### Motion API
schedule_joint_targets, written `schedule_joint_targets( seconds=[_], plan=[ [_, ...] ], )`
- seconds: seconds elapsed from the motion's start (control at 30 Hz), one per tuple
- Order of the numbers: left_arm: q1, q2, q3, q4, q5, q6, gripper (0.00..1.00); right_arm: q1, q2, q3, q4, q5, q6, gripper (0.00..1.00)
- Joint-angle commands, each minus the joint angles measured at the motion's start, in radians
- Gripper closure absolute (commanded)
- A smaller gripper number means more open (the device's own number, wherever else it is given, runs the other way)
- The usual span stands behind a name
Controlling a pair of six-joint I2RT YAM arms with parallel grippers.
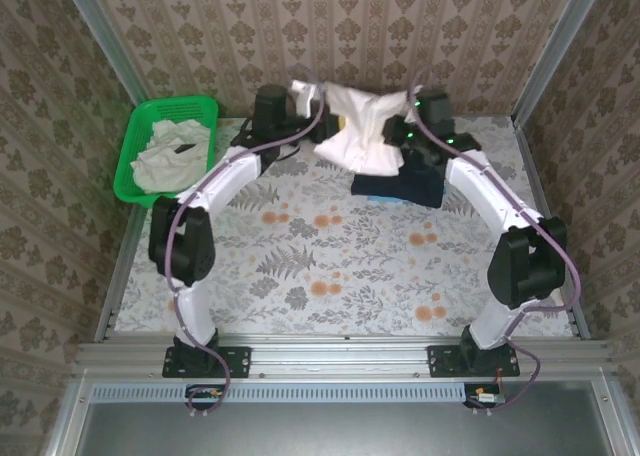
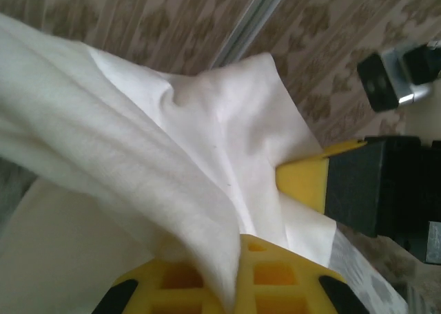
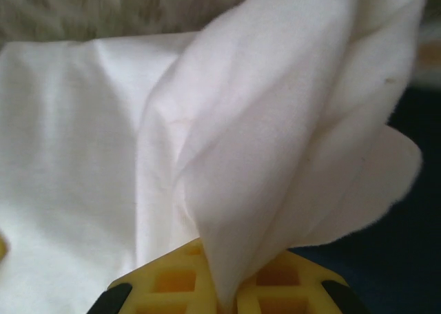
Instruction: Fold and stack the t-shirts
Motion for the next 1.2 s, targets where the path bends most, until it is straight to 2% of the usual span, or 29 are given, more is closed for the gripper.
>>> schedule_joint_targets(
  seconds=[0.0, 0.07, 0.13, 0.23, 0.37, 0.5, 0.57, 0.63, 0.7, 0.8, 0.87, 0.97, 1.03, 1.07, 1.17],
  plan=[
    [-0.027, 0.224, 0.269, -0.113, 0.026, 0.040, 0.96, -0.091, 0.028, 0.029, -0.065, -0.048, -0.032, 1.00],
    [-0.040, 0.394, 0.511, -0.244, 0.056, 0.030, 0.99, -0.158, 0.061, 0.008, -0.044, -0.109, 0.005, 1.00],
    [-0.052, 0.492, 0.628, -0.323, 0.047, 0.024, 1.00, -0.206, 0.090, -0.023, -0.024, -0.163, 0.023, 1.00],
    [-0.069, 0.535, 0.609, -0.311, 0.033, 0.003, 1.00, -0.268, 0.121, -0.107, 0.042, -0.195, 0.048, 1.00],
    [-0.079, 0.510, 0.489, -0.279, -0.029, 0.000, 0.99, -0.333, 0.210, -0.106, 0.026, -0.272, 0.042, 0.98],
    [-0.078, 0.510, 0.462, -0.322, -0.030, 0.018, 0.99, -0.353, 0.234, -0.116, 0.015, -0.264, 0.025, 0.92],
    [-0.076, 0.499, 0.437, -0.325, -0.072, 0.026, 0.92, -0.354, 0.229, -0.118, 0.011, -0.258, 0.016, 0.85],
    [-0.074, 0.491, 0.428, -0.326, -0.075, 0.026, 0.72, -0.352, 0.224, -0.109, -0.023, -0.232, 0.012, 0.77],
    [-0.070, 0.480, 0.429, -0.339, -0.074, 0.029, 0.65, -0.351, 0.202, -0.111, -0.043, -0.210, 0.008, 0.67],
    [-0.061, 0.434, 0.399, -0.358, -0.087, 0.043, 0.48, -0.342, 0.139, -0.131, -0.088, -0.124, -0.013, 0.65],
    [-0.058, 0.377, 0.332, -0.343, -0.100, 0.058, 0.44, -0.332, 0.086, -0.142, -0.137, -0.044, -0.033, 0.57],
    [-0.056, 0.282, 0.180, -0.260, -0.123, 0.060, 0.40, -0.288, 0.007, -0.173, -0.187, 0.097, -0.057, 0.56],
    [-0.062, 0.247, 0.099, -0.196, -0.122, 0.052, 0.39, -0.235, -0.043, -0.209, -0.181, 0.174, -0.063, 0.52],
    [-0.064, 0.243, 0.074, -0.182, -0.117, 0.047, 0.39, -0.204, -0.060, -0.229, -0.167, 0.195, -0.064, 0.47],
    [-0.072, 0.254, 0.028, -0.122, -0.095, 0.022, 0.41, -0.132, -0.043, -0.248, -0.115, 0.180, -0.070, 0.45]
  ],
)
